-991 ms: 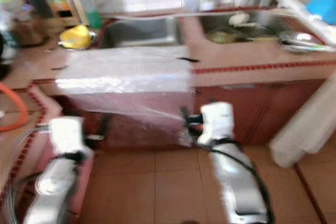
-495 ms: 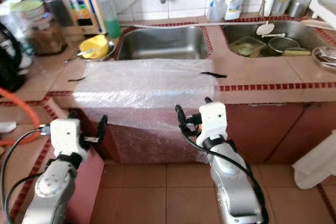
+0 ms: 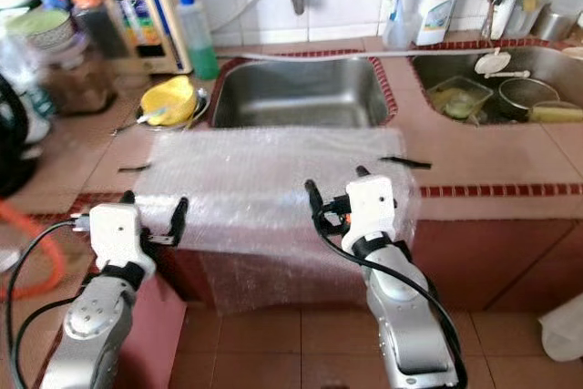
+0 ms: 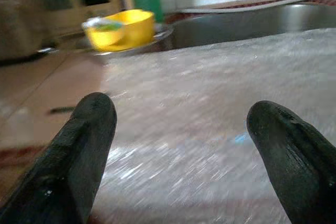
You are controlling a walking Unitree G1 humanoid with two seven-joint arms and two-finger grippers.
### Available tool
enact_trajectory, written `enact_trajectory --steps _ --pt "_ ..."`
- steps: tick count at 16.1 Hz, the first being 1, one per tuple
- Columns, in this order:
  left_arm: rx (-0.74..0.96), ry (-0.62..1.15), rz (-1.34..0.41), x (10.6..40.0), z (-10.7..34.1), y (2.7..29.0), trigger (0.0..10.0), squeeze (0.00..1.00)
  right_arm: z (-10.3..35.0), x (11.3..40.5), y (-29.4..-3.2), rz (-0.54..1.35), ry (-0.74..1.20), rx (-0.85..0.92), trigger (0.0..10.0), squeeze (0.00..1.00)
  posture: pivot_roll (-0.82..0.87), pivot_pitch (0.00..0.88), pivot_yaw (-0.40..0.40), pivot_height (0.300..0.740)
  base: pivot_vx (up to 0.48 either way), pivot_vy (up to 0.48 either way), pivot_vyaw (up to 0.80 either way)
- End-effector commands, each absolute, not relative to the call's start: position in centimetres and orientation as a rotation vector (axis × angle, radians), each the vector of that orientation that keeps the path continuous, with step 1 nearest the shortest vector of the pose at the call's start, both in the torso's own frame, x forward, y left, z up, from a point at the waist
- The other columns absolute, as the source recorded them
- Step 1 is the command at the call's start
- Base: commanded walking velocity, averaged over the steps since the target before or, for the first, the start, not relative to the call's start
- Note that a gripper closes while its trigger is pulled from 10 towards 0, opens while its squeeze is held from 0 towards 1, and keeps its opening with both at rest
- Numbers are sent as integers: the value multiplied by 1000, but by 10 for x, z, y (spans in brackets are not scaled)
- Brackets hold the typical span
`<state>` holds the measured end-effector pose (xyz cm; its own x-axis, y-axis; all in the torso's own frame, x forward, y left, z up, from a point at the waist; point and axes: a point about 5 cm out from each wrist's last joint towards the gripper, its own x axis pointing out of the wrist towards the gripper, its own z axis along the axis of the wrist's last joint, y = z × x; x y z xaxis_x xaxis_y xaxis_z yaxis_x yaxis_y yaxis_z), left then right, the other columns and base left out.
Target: Kitchen organization
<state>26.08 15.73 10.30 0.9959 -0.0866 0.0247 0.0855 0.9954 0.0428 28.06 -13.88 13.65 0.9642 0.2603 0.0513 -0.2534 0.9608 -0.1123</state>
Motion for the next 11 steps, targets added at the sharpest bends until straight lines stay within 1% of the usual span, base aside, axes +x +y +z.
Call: enact_trajectory --steps 1,3,9,11 --pt "38 -20 -95 261 102 156 10000 0 139 282 -140 256 -77 -111 10000 0 -197 69 82 740 386 0 0" --pt "28 -19 -85 261 101 157 10000 0 139 282 -140 257 -78 -112 10000 0 -196 64 81 740 315 0 0" --pt "29 -24 -102 259 101 153 10000 0 139 282 -139 262 -76 -109 10000 0 -197 69 79 740 0 0 0" --pt "28 -23 -103 259 101 153 10000 0 138 282 -139 261 -68 -104 10000 0 -197 71 79 740 0 0 -794"
